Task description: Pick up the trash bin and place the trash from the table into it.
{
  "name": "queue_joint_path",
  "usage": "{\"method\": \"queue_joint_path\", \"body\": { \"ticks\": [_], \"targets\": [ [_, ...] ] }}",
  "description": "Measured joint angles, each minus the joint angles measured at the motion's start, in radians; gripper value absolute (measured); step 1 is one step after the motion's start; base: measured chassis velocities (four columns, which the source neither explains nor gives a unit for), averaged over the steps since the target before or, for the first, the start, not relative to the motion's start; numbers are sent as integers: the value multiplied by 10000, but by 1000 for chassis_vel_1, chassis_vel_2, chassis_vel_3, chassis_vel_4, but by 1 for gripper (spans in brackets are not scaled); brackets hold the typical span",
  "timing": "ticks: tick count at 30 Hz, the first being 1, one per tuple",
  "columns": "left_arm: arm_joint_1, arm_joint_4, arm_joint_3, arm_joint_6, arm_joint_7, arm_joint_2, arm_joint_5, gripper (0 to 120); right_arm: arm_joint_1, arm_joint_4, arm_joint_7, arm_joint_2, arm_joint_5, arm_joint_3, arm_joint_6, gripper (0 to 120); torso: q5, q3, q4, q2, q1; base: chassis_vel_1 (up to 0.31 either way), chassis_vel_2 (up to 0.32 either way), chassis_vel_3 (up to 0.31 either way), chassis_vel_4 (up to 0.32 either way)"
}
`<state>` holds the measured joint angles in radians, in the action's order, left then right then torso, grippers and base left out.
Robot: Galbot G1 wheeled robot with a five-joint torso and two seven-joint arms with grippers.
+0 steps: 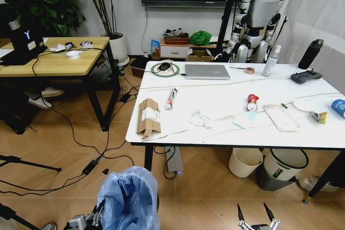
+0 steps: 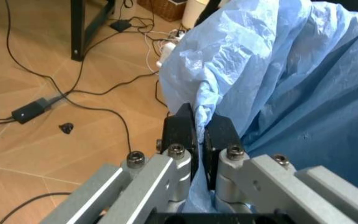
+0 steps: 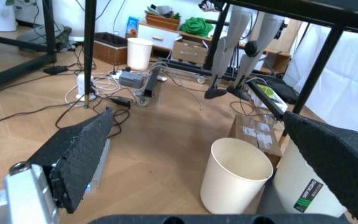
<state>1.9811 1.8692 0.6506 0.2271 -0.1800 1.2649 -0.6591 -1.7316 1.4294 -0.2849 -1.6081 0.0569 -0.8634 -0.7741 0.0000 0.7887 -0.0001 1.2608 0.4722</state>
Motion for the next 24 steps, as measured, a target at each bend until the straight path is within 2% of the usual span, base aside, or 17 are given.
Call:
{"method": "queue_joint_path", "body": {
  "ticks": [18,24],
  "targets": [
    [9,147,-295,-71,62,15,-296,0,15,-4,6,0,6,-1,-4,100,0,561,0,1015,451,0,0,0,0],
    [-4,287,-473,150,200,-28,-579,0,22,-6,9,0,5,-5,1,100,1,740,0,1337,599,0,0,0,0]
  ]
}}
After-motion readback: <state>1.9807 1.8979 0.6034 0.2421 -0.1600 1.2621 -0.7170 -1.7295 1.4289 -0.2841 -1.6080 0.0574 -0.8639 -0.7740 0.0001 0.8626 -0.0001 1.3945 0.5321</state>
